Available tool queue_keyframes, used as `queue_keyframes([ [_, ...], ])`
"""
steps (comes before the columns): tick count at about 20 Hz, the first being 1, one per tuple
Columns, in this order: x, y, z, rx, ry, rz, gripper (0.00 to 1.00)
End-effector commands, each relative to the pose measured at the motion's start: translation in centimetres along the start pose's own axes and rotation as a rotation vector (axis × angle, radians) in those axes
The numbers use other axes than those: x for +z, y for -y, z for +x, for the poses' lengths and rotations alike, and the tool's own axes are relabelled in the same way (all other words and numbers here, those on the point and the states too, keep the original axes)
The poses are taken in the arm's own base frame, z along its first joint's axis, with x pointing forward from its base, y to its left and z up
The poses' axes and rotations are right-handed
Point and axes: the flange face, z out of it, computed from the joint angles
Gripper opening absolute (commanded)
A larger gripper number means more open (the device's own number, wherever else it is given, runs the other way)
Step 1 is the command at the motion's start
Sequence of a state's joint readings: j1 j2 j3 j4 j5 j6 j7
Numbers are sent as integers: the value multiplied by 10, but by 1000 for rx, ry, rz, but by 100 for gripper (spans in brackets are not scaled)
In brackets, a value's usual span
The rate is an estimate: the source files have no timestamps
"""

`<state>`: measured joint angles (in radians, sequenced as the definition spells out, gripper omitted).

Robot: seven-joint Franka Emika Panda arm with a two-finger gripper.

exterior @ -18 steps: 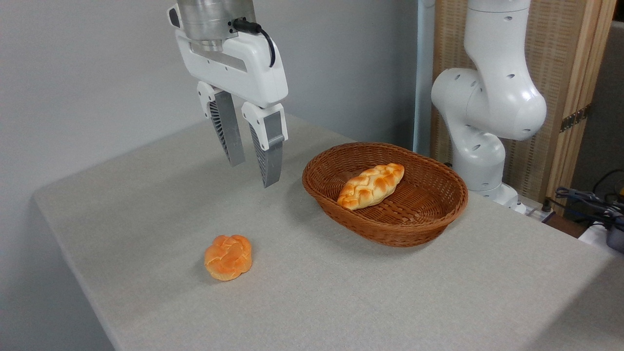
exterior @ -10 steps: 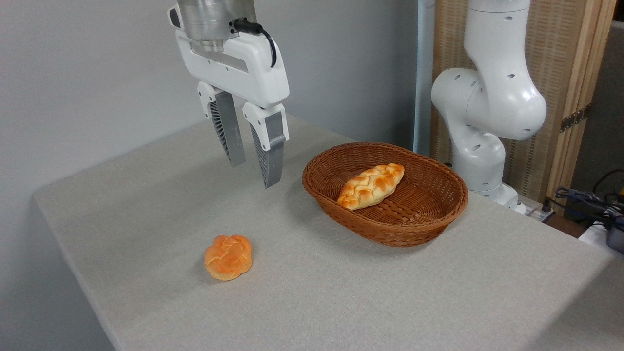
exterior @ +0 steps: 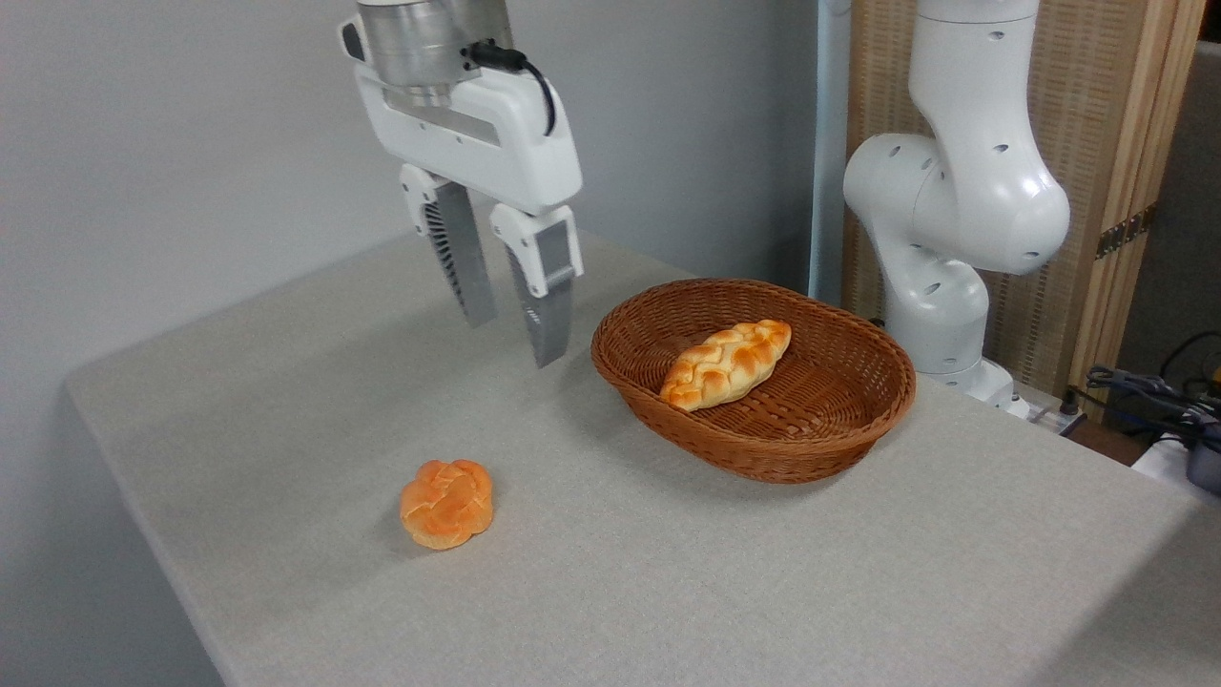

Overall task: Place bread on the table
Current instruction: 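Move the open gripper toward the wicker basket, then lower the gripper into the basket over the braided bread loaf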

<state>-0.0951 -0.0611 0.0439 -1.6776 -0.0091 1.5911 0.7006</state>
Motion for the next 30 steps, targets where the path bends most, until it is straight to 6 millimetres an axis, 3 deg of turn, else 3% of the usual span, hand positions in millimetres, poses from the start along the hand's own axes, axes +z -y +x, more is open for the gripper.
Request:
queue_keyframes([
  [1, 7, -21, -34, 12, 24, -24, 100],
  [8, 42, -58, -77, 80, 60, -67, 100],
  [14, 98, -99, -103, 140, 80, -73, 100],
  [17, 121, -129, -101, 173, 112, -128, 100],
  [21, 149, -149, -95, 208, 171, -148, 100],
  [30, 189, -165, -104, 224, 253, -192, 100],
])
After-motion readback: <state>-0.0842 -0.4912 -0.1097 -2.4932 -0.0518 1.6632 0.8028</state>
